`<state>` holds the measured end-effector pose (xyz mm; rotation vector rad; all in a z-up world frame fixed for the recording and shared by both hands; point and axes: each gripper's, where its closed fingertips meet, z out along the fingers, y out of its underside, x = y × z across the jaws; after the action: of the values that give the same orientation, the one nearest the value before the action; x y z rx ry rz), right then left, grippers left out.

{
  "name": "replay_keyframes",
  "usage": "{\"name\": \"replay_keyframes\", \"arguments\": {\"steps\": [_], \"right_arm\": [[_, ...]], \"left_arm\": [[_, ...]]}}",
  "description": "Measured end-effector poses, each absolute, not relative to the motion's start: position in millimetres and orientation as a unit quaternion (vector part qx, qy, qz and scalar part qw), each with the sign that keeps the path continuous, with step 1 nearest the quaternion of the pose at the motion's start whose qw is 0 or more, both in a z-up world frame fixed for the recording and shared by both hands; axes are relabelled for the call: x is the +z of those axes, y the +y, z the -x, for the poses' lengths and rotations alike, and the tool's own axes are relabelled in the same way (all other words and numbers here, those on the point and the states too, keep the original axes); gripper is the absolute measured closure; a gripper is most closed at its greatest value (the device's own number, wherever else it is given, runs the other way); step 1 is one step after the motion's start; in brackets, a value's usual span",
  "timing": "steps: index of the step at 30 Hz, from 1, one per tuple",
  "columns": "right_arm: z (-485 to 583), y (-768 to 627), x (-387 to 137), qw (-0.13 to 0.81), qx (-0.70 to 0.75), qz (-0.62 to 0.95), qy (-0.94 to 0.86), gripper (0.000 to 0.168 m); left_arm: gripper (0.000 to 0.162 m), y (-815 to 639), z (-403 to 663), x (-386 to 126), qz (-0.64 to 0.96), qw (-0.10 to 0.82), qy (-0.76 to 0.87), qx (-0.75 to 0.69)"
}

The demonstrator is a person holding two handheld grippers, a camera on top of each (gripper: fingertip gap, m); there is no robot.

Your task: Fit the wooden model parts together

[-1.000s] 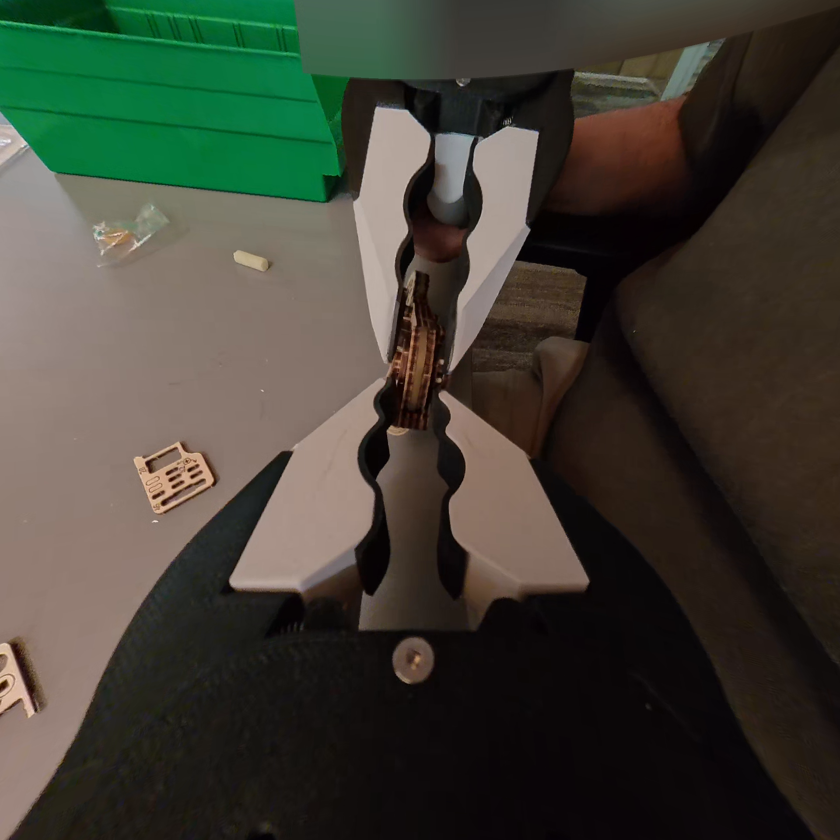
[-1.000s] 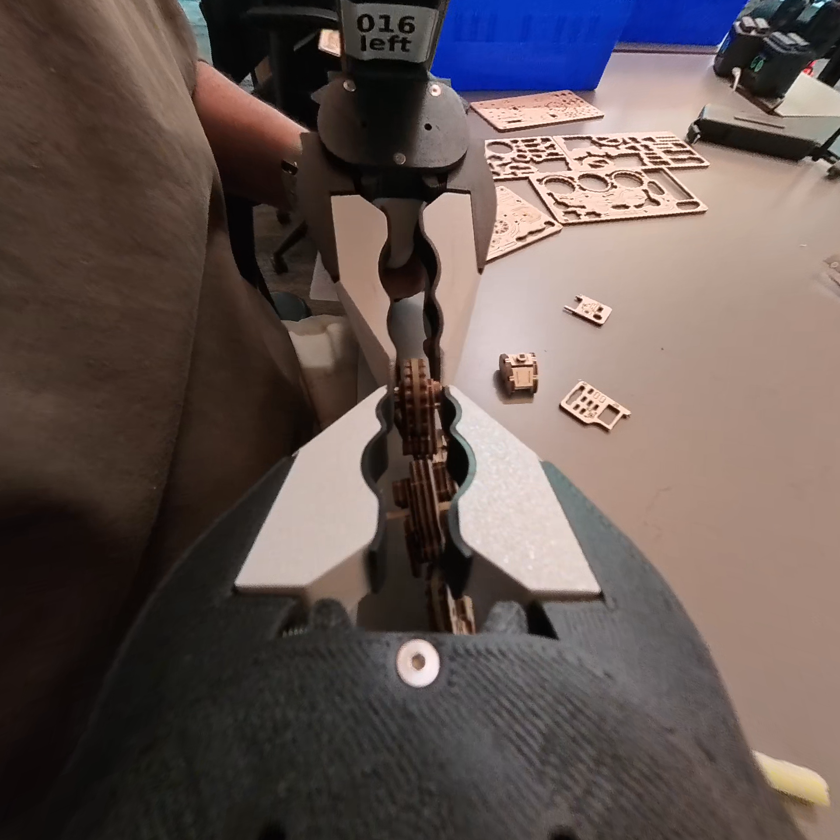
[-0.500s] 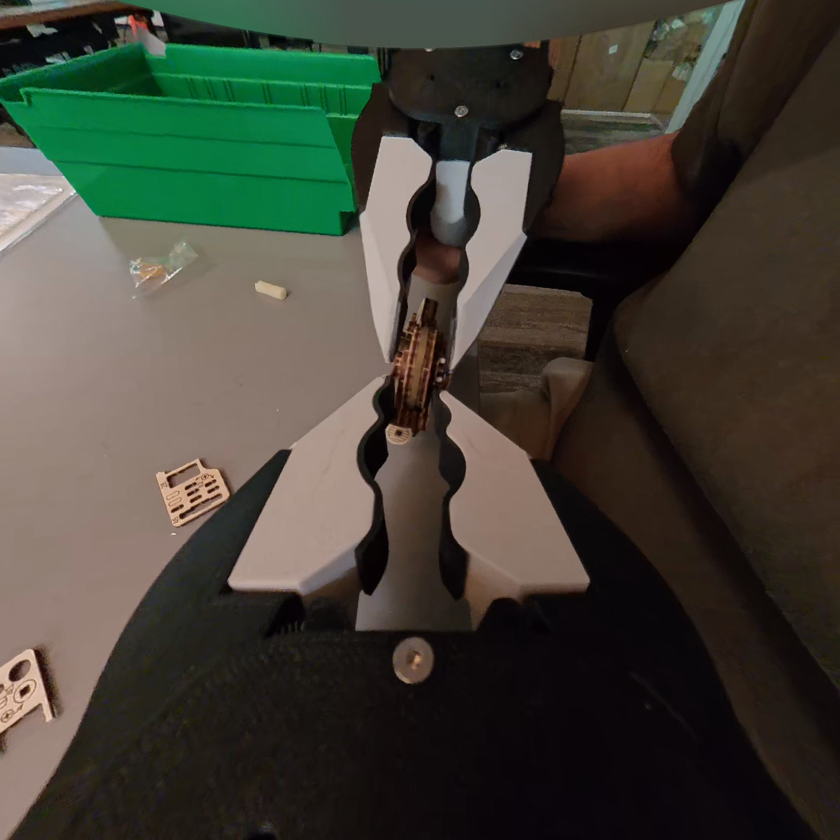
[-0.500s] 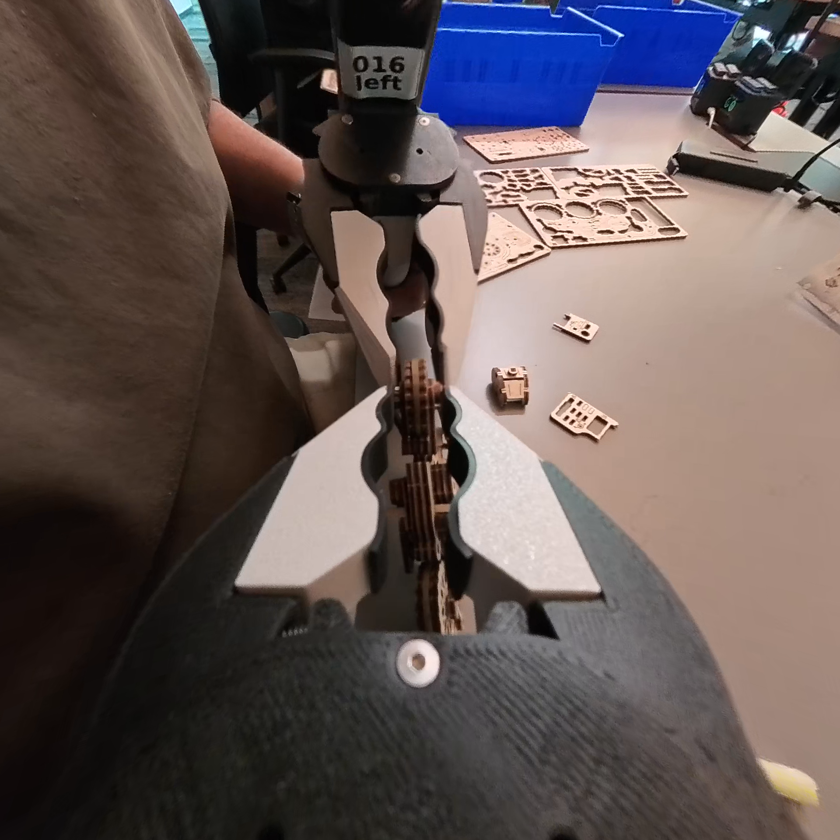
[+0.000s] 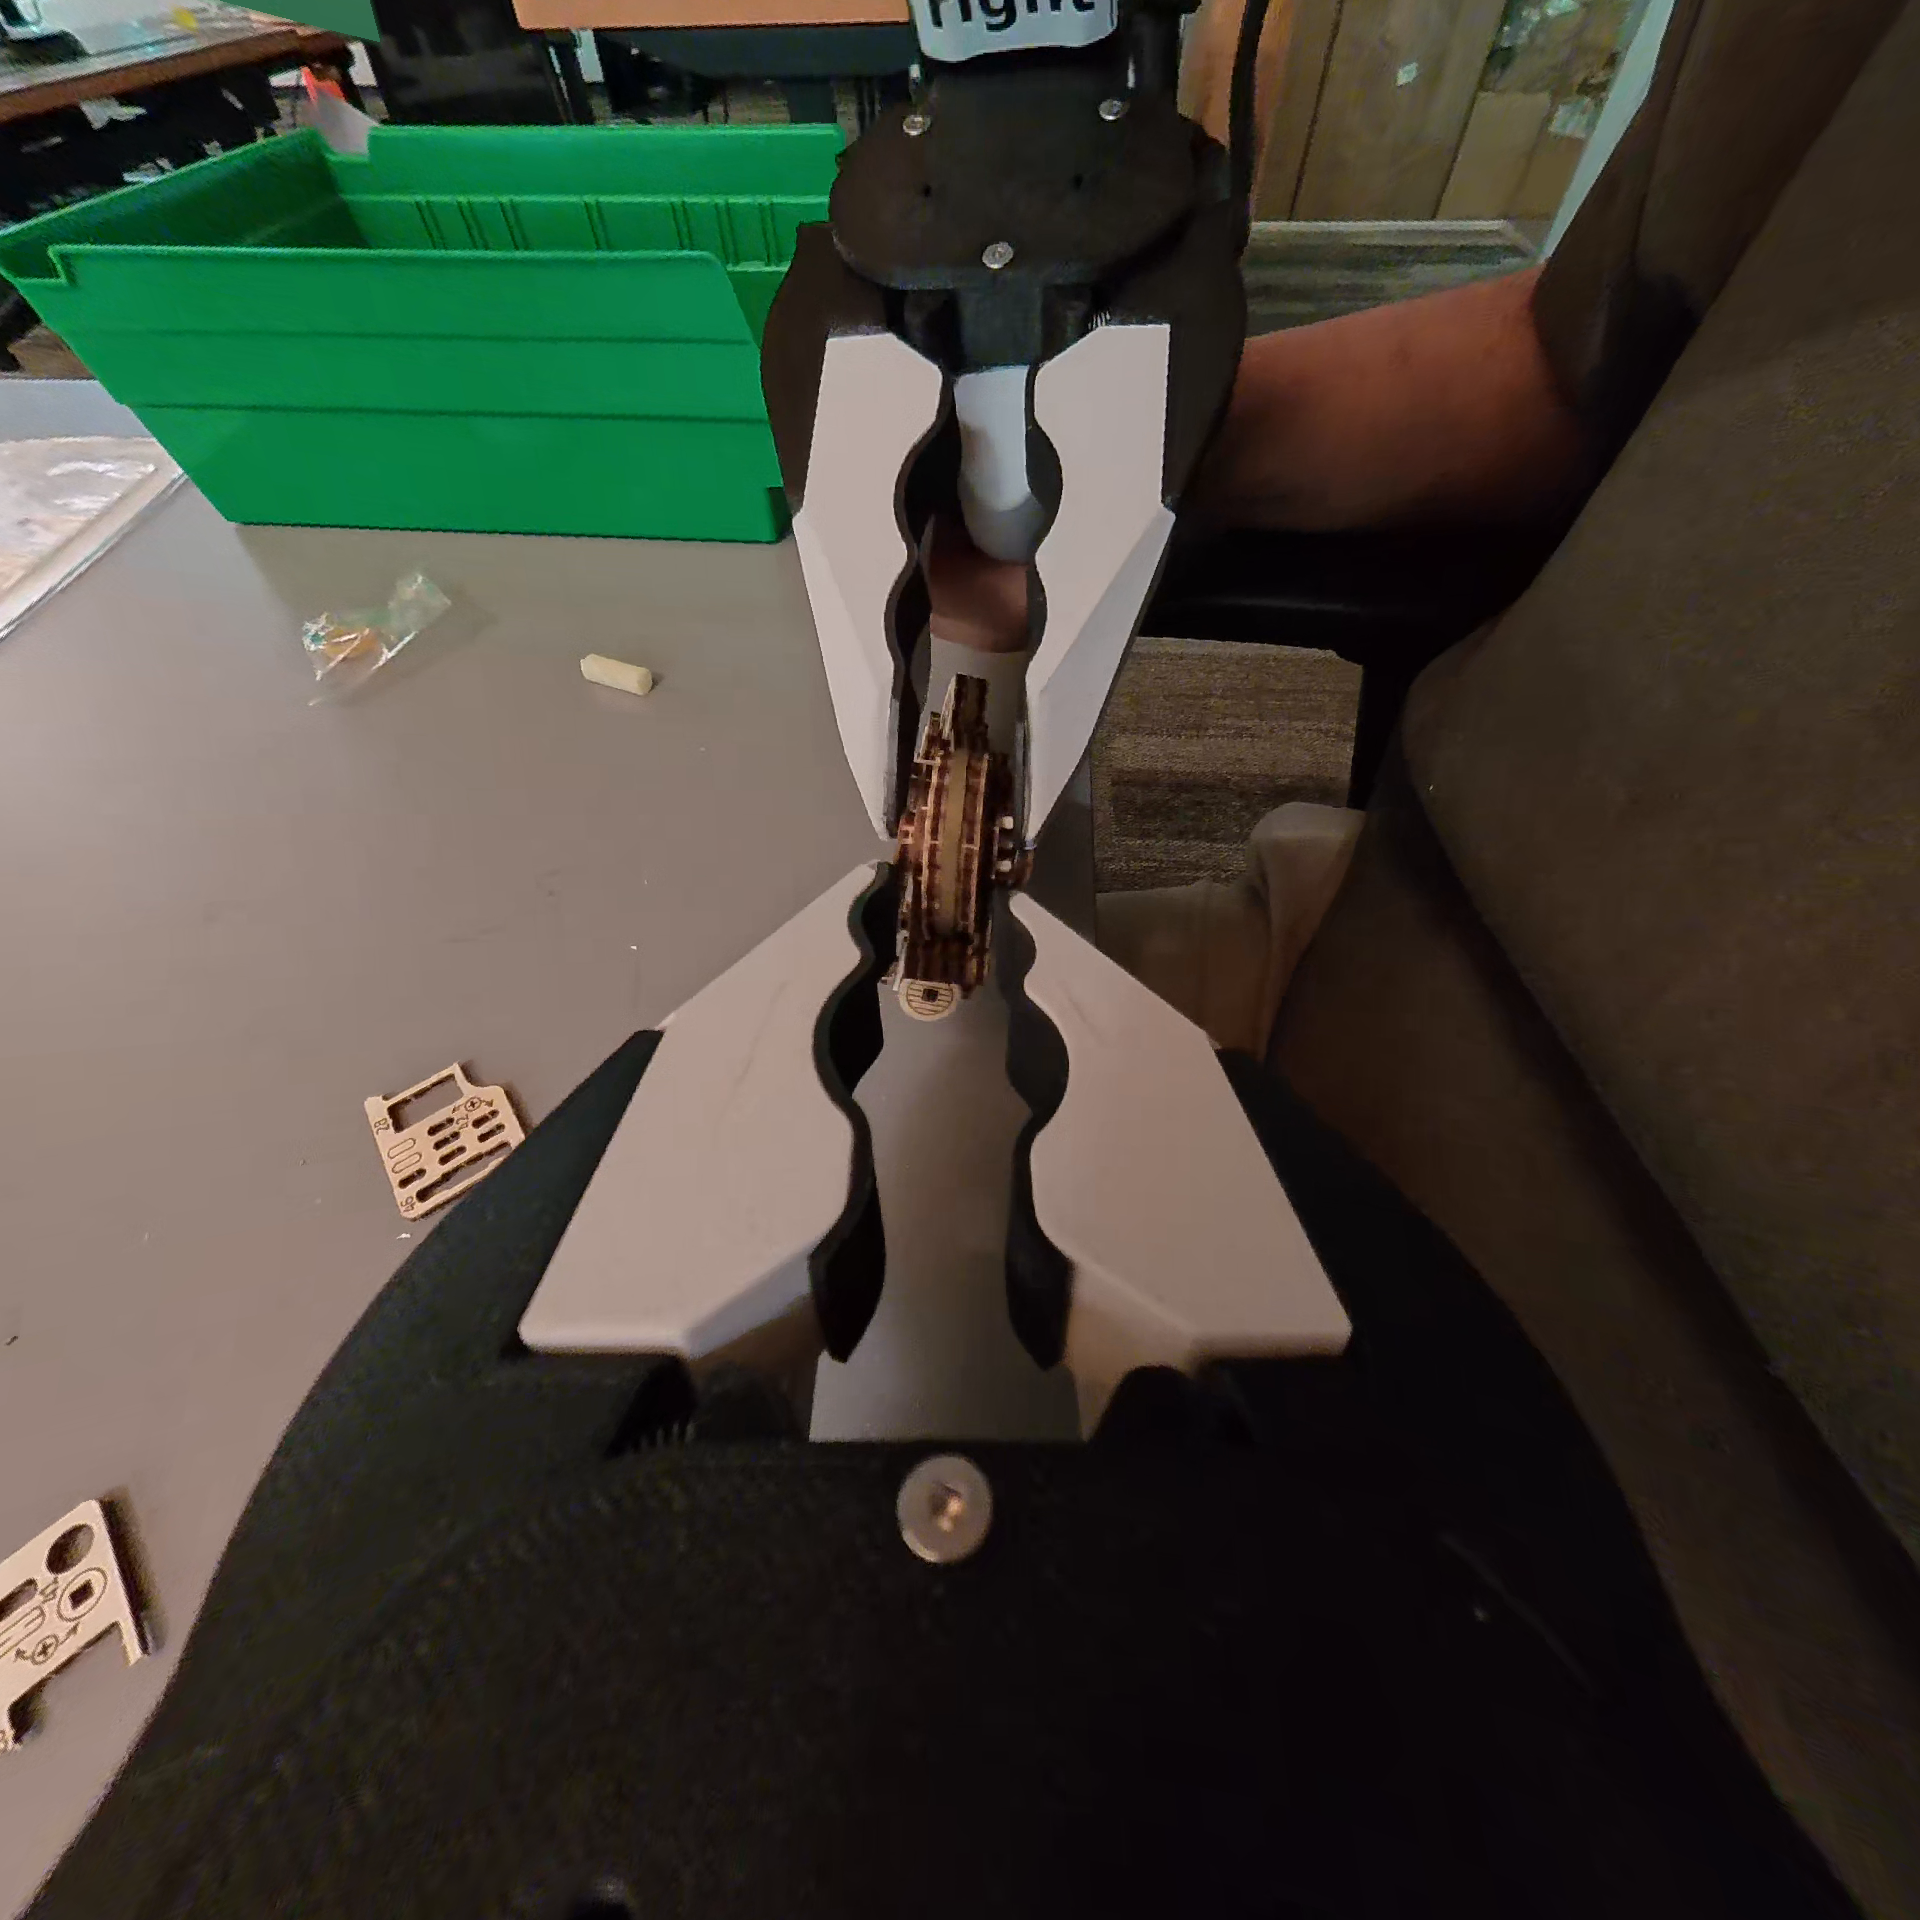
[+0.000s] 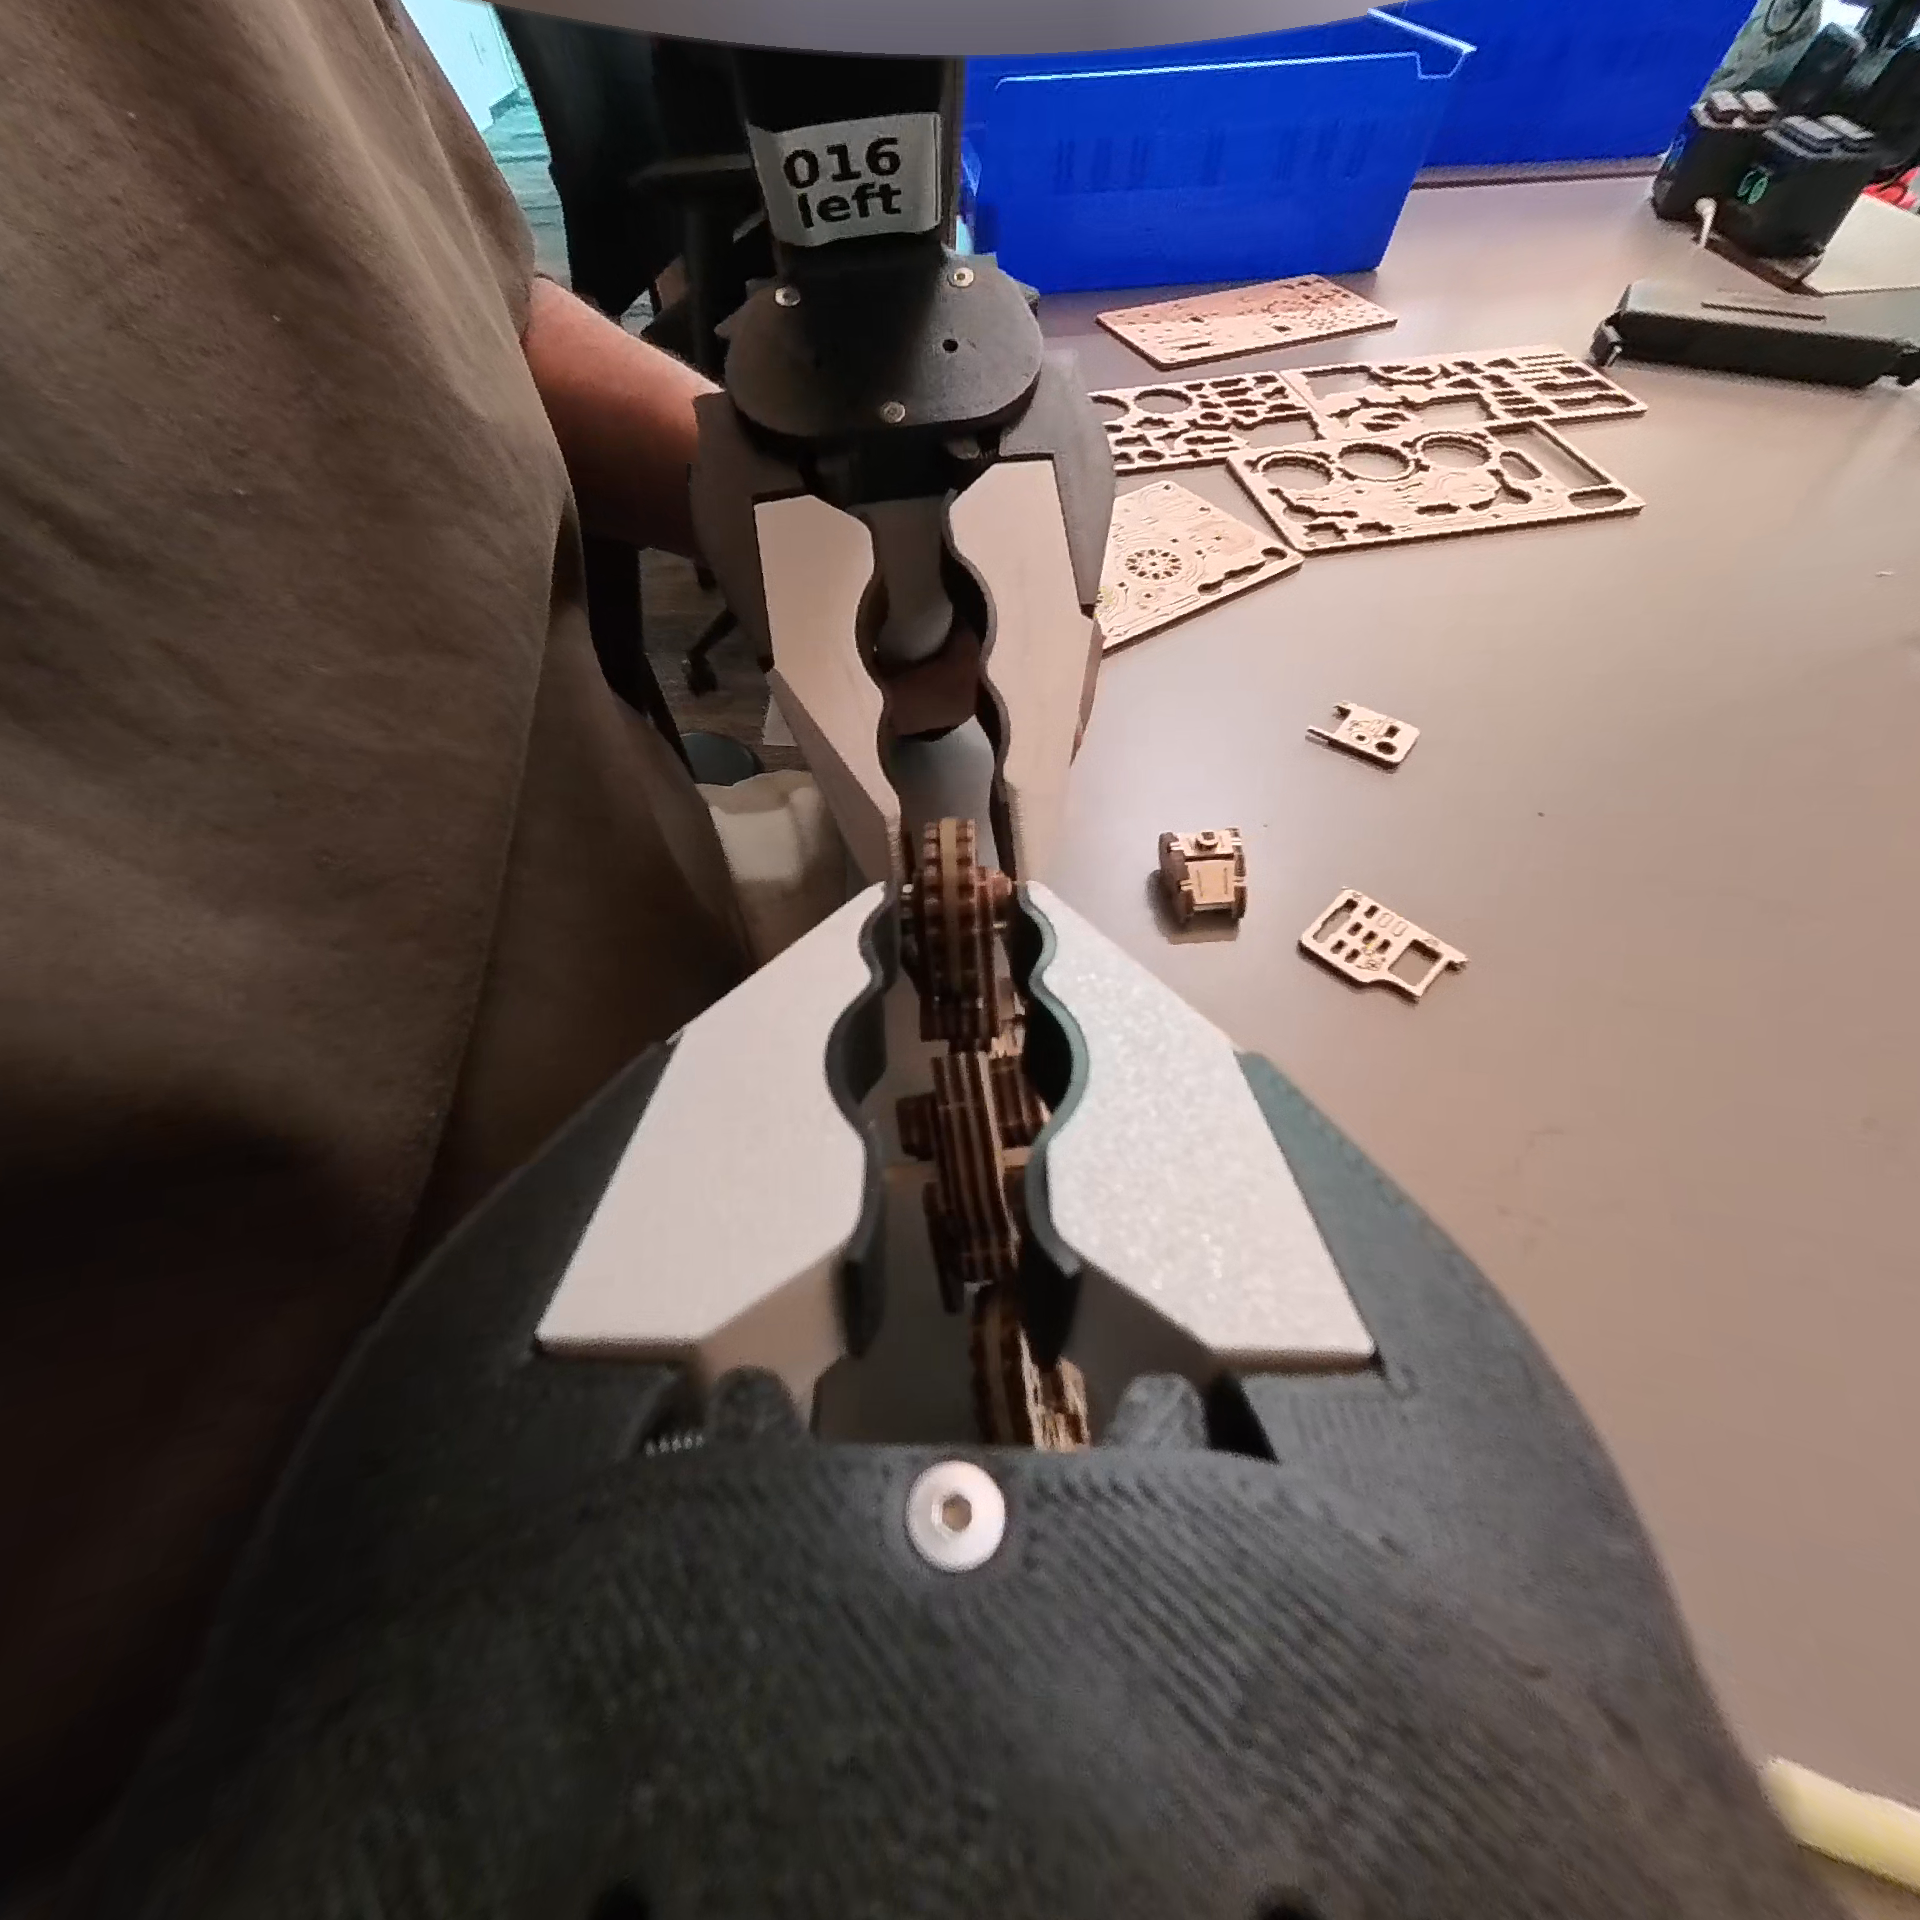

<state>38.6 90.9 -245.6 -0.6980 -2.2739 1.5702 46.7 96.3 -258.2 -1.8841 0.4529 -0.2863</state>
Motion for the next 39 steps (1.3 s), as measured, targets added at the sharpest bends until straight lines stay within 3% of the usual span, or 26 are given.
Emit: {"name": "replay_keyframes", "arguments": {"steps": [22, 39], "right_arm": [[-43.2, 88.8, -247.7, 0.114, 0.552, 0.242, -0.790, 0.149], [-39.8, 88.3, -250.9, 0.150, 0.515, 0.245, -0.807, 0.150]], "left_arm": [[0.149, 94.6, -51.4, -260.2, 0.791, 0.558, 0.233, -0.092], [0.150, 95.6, -48.2, -263.3, 0.801, 0.549, 0.219, -0.099]]}}
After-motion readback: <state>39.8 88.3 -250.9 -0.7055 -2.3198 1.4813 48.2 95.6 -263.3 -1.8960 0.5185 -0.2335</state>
